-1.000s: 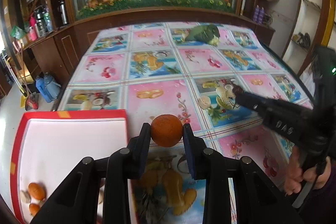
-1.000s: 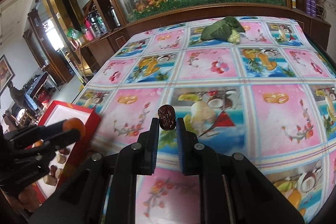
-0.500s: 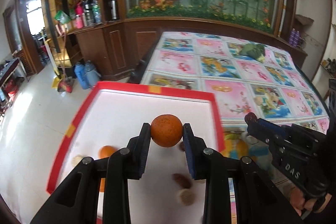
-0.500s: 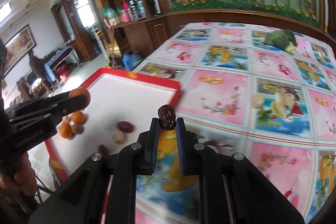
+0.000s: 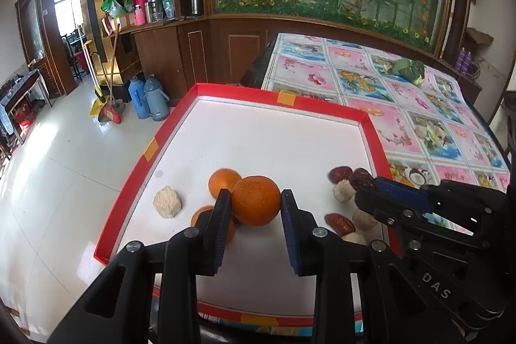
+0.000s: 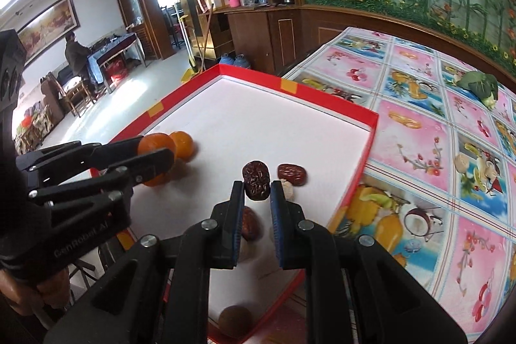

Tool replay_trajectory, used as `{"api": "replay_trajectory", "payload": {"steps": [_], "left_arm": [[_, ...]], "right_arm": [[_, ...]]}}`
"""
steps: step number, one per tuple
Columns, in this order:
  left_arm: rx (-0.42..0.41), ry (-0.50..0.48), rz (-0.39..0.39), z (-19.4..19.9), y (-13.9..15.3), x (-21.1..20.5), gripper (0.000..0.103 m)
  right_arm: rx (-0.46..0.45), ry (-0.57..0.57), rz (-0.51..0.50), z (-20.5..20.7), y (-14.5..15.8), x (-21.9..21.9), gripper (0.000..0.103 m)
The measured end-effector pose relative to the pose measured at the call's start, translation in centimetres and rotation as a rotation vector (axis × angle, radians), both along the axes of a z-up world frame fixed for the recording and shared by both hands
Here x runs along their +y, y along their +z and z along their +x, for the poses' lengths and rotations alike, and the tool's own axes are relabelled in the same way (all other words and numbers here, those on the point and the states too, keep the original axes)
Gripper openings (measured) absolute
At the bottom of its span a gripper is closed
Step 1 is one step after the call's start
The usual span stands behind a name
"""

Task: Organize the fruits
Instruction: 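Carry the orange and red date into the white tray while both grippers open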

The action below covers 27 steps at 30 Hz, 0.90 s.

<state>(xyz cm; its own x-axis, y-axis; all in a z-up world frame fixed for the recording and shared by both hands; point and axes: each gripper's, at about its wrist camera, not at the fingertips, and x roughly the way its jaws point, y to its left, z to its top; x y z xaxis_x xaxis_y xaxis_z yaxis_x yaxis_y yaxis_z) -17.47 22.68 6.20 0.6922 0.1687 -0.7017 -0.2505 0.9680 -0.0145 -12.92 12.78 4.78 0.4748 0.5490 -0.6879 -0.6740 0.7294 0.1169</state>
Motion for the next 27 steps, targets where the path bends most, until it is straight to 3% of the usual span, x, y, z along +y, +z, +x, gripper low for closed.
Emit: {"api": "replay_trajectory", "payload": {"steps": [22, 27], "left_arm": [[0.032, -0.002, 0.001, -0.4, -1.2, 0.6, 0.032], [0.031, -0.001, -0.003, -0.4, -1.1, 0.6, 0.039]], "right_arm": [[0.111, -0.021, -0.039, 2.2, -2.5, 1.5, 0.019], [0.135, -0.026, 0.005, 2.6, -2.3, 0.2, 0.019]]}}
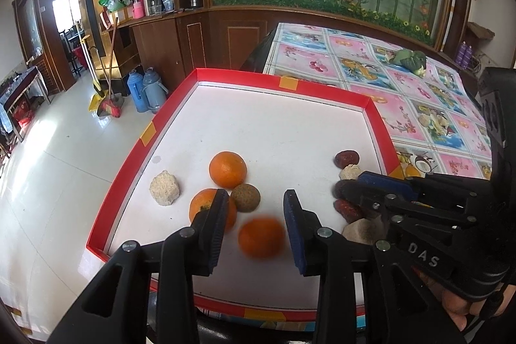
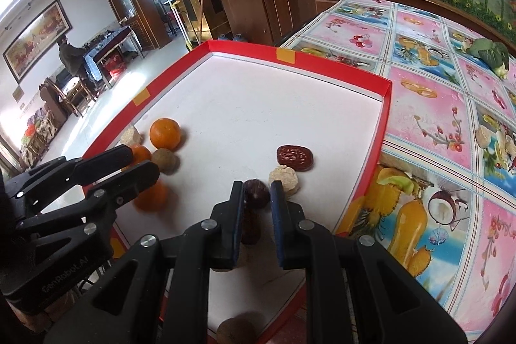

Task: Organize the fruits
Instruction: 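Carry the orange and red date into the white tray while both grippers open, then move both grippers back to the fruit row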

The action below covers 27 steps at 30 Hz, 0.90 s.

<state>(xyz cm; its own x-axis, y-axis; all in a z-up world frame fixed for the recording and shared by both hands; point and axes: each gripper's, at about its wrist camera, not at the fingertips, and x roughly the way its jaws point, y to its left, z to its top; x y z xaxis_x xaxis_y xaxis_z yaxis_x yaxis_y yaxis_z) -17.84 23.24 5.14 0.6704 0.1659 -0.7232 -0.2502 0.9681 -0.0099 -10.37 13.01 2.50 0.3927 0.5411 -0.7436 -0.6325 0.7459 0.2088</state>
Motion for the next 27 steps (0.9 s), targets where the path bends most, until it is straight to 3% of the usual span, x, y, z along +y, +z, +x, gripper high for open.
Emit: {"api": "replay_trajectory", "payload": {"steps": [5, 17, 19, 21, 23, 25, 27], "left_arm": [[-0.002, -0.006, 0.004, 0.1, 0.2, -0.4, 0.046], [-0.002, -0.027, 0.009, 0.7, 1.0, -2.8, 0.077], [0.005, -0.026, 0.01, 0.8, 1.0, -3.0, 0.078], [0.017, -0.026, 0.008, 1.0, 1.0, -3.5, 0.078], [0.023, -0.027, 0.013, 1.2, 1.1, -4.0, 0.078], [0.031, -0.03, 0.023, 1.4, 1.1, -4.6, 0.079], [0.039, -0.031, 0.03, 1.6, 1.2, -5.2, 0.079]], "right_arm": [[-0.013, -0.031, 0.036, 0.1, 0.7, -1.5, 0.019], [-0.013, -0.135, 0.064, 1.6, 1.3, -6.7, 0.019], [-0.008, -0.157, 0.07, 2.0, 1.4, -7.9, 0.019], [-0.006, -0.184, 0.076, 2.3, 1.4, -9.2, 0.022], [-0.003, -0.218, 0.089, 2.7, 1.4, -10.9, 0.036], [-0.009, -0.257, 0.103, 3.2, 1.5, -12.5, 0.044], [-0.01, -0.288, 0.112, 3.6, 1.5, -14.0, 0.045]]}}
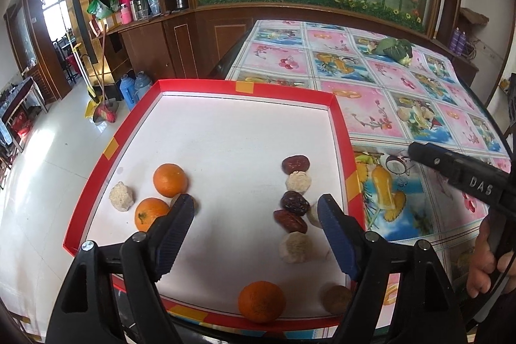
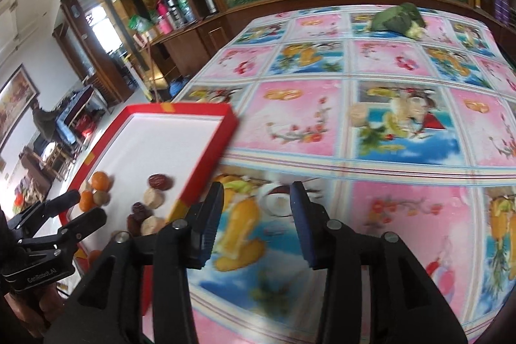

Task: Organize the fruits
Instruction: 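Move both grippers back to the fruit row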

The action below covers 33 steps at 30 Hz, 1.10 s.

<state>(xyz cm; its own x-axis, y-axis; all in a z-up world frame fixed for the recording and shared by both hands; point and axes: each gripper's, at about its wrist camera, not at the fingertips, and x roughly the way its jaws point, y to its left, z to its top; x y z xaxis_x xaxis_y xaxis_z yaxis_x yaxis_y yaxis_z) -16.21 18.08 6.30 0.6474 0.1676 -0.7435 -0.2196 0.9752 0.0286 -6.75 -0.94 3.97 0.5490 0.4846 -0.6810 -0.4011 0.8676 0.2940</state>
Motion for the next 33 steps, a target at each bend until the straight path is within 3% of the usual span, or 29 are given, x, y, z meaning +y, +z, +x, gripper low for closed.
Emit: {"api": "replay_trajectory", "payload": {"steps": [6, 10, 13, 25, 33], "left_arm": [[0.005, -0.03, 0.013, 1.3, 0.8, -2.4, 0.079], [-0.002, -0.086, 0.042, 2.9, 1.7, -5.0, 0.079], [-0.009, -0.13, 0.063, 4.4, 2.3, -6.9, 0.08], [0.015, -0.177, 0.054, 8.3, 2.2, -10.1, 0.08], [0.042, -0.172, 0.054, 9.7, 1.7, -10.9, 0.08]], "right_arm": [[-0.028, -0.099, -0.007, 2.2, 0.7, -4.9, 0.046], [-0.039, -0.157, -0.035, 4.2, 0.9, -7.8, 0.054], [-0.021, -0.188, -0.048, 6.2, 0.6, -9.3, 0.054], [-0.001, -0.236, -0.164, 12.0, -1.4, -8.6, 0.054], [-0.015, -0.23, -0.288, 12.8, -2.5, -7.4, 0.034]]}}
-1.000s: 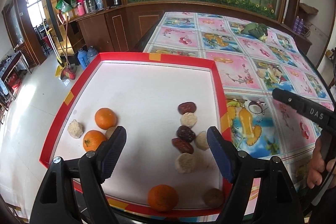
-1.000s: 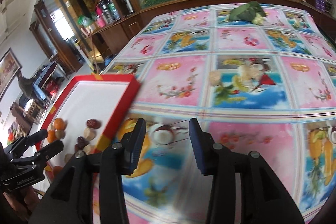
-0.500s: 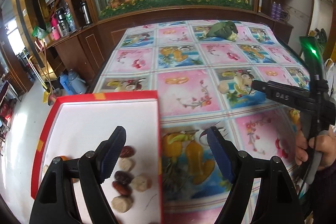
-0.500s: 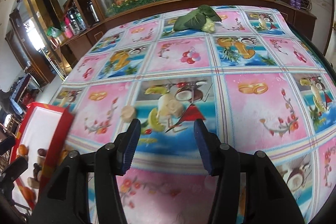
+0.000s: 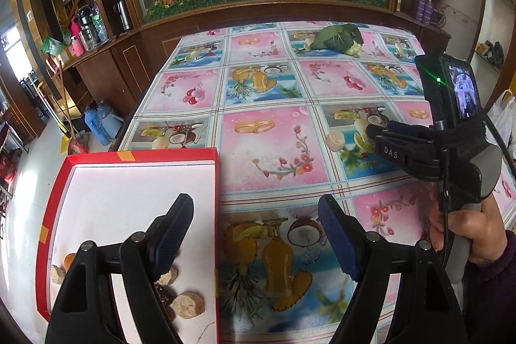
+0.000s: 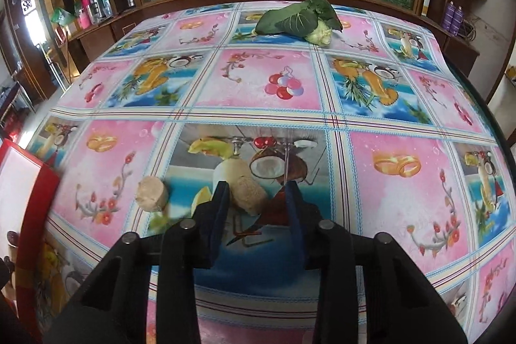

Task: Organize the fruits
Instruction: 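Move both grippers back to the fruit row, then grasp a beige piece with the left gripper while the right grasps a beige cube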

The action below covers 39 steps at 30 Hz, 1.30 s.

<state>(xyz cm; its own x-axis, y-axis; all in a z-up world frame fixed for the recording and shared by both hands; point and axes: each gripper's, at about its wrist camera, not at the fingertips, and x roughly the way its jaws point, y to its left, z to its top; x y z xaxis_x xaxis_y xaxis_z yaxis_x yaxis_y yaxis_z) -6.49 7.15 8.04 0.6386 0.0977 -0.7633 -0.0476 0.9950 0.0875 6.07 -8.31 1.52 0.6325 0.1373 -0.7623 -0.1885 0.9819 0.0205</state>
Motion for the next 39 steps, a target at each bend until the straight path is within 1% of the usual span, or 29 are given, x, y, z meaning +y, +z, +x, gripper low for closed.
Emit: {"api": "replay_trajectory", "payload": {"steps": [3, 8, 14, 19, 21, 23, 25, 26, 27, 29, 31, 33, 35, 37, 39], "left_arm": [[-0.003, -0.009, -0.003, 1.0, -0.1, -0.7, 0.08], [0.017, -0.028, -0.041, 3.6, -1.2, -2.3, 0.08], [0.033, -0.049, -0.006, 6.8, -3.2, -4.9, 0.079], [0.039, -0.066, 0.017, 8.3, -4.2, -6.4, 0.078], [0.058, -0.068, 0.009, 8.9, -4.7, -6.6, 0.065], [0.082, -0.063, -0.004, 9.6, -5.1, -6.6, 0.061], [0.081, -0.055, -0.004, 9.8, -5.3, -6.6, 0.057], [0.083, -0.057, -0.001, 10.0, -5.4, -6.7, 0.05], [0.089, -0.06, -0.005, 10.2, -5.6, -6.8, 0.046], [0.094, -0.069, -0.016, 10.5, -5.8, -7.1, 0.046], [0.096, -0.076, -0.015, 10.8, -5.9, -7.3, 0.041], [0.095, -0.093, -0.035, 10.9, -6.0, -7.5, 0.026], [0.095, -0.107, -0.04, 10.9, -6.0, -7.8, 0.022], [0.089, -0.113, -0.03, 10.8, -6.0, -7.9, 0.022], [0.087, -0.104, -0.039, 10.5, -5.8, -7.7, 0.021]], "right_arm": [[0.001, 0.0, -0.005, 0.1, 0.0, -0.5, 0.024], [0.032, -0.005, 0.071, 0.8, 0.3, -2.0, 0.023], [-0.017, -0.084, 0.141, 1.1, 2.4, -5.3, 0.023], [-0.042, -0.113, 0.19, 0.8, 3.6, -6.4, 0.023], [-0.044, -0.115, 0.203, 0.7, 3.8, -6.4, 0.023], [-0.047, -0.116, 0.211, 0.8, 3.9, -6.5, 0.023], [-0.049, -0.118, 0.221, 0.8, 3.9, -6.6, 0.023], [-0.048, -0.118, 0.224, 0.8, 3.9, -6.6, 0.023], [-0.044, -0.117, 0.226, 0.9, 3.8, -6.6, 0.023], [-0.039, -0.112, 0.228, 0.8, 3.8, -6.5, 0.023], [-0.038, -0.109, 0.23, 0.8, 3.7, -6.4, 0.023], [-0.038, -0.11, 0.23, 0.8, 3.7, -6.3, 0.023], [-0.043, -0.116, 0.23, 0.7, 3.7, -6.3, 0.023], [-0.05, -0.118, 0.229, 0.7, 3.8, -6.3, 0.023], [-0.057, -0.117, 0.224, 0.6, 3.9, -6.2, 0.023]]}}
